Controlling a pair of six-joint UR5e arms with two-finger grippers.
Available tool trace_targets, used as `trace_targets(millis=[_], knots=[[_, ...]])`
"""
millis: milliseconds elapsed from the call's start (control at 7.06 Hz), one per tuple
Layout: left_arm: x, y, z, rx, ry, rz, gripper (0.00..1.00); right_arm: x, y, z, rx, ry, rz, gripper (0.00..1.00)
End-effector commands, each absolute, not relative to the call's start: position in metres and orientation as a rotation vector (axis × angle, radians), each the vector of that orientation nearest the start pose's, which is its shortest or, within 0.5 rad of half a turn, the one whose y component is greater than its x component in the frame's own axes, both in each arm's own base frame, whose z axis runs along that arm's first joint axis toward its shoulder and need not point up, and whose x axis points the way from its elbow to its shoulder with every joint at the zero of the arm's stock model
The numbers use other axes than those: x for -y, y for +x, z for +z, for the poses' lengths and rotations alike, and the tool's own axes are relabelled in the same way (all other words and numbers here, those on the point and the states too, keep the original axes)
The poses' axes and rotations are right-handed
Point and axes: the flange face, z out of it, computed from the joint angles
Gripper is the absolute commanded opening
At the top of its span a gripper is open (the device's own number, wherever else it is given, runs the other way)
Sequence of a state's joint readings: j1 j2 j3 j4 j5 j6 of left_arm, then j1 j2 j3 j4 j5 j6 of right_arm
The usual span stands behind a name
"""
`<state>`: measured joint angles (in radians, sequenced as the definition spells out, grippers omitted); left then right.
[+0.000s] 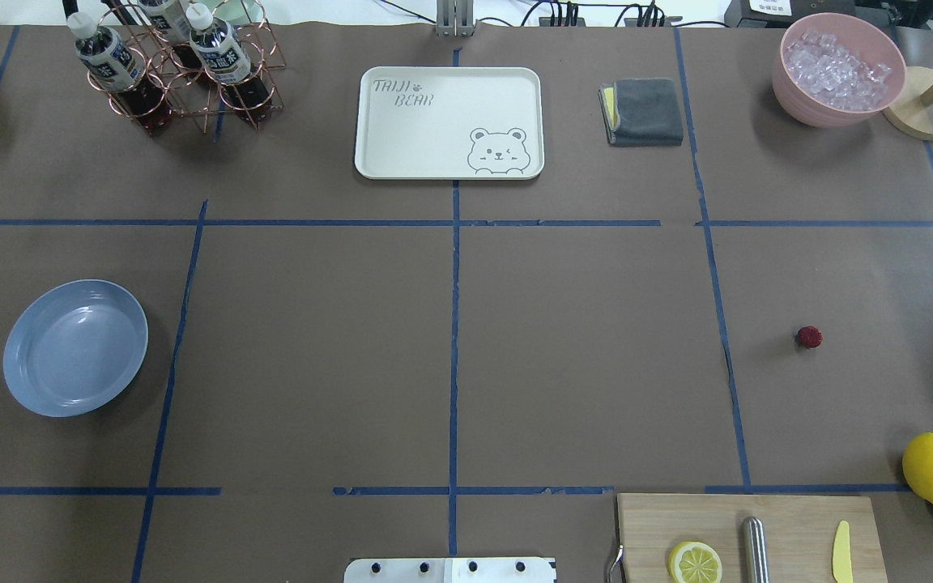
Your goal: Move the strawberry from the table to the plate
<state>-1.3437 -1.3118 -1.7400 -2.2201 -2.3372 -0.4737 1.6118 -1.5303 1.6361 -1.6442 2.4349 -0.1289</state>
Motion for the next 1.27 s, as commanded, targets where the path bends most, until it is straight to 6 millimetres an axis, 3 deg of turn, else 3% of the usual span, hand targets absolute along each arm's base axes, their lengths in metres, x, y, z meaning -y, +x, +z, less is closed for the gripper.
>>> trace_targets(millis=[0,142,283,708,850,991,1133], knots=[[0.365,0.086,0.622,-0.968,0.183,-0.122,0.95,0.509,0.072,0.591,0.901,0.085,-0.024,1.00],[0.360,0.116,0.632,-0.949,0.159,-0.172,0.95,0.510,0.070,0.582,0.901,0.093,-0.020,1.00],[0.358,0.130,0.646,-0.946,0.177,-0.199,0.95,0.510,0.068,0.575,0.901,0.100,-0.023,1.00],[0.366,0.223,0.628,-0.966,0.121,-0.269,0.93,0.511,0.067,0.570,0.904,0.107,-0.029,1.00],[0.367,0.227,0.634,-0.956,0.119,-0.270,0.88,0.511,0.067,0.570,0.904,0.107,-0.029,1.00],[0.368,0.227,0.634,-0.956,0.118,-0.272,0.75,0.511,0.067,0.570,0.904,0.107,-0.029,1.00],[0.367,0.227,0.635,-0.955,0.118,-0.271,0.56,0.511,0.067,0.570,0.904,0.107,-0.029,1.00]])
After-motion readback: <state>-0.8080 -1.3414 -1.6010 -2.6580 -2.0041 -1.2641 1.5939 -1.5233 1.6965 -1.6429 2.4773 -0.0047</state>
